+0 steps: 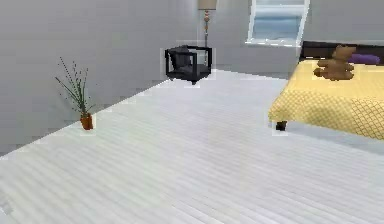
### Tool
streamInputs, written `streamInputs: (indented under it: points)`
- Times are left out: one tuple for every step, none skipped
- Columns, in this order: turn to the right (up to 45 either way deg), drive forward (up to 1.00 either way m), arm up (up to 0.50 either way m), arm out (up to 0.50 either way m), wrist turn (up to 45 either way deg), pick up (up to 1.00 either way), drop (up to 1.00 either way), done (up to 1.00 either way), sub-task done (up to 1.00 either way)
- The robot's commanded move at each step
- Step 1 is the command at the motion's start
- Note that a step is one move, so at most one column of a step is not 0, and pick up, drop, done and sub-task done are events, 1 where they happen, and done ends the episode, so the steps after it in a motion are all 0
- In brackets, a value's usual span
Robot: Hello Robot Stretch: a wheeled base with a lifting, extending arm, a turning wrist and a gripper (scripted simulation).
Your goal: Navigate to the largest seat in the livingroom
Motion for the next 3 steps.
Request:
streamInputs:
  points:
    - [-45.0, 0.00, 0.00, 0.00, 0.0, 0.00, 0.00, 0.00, 0.00]
    - [-24.0, 0.00, 0.00, 0.00, 0.0, 0.00, 0.00, 0.00, 0.00]
    - [0.0, 1.00, 0.00, 0.00, 0.0, 0.00, 0.00, 0.00, 0.00]
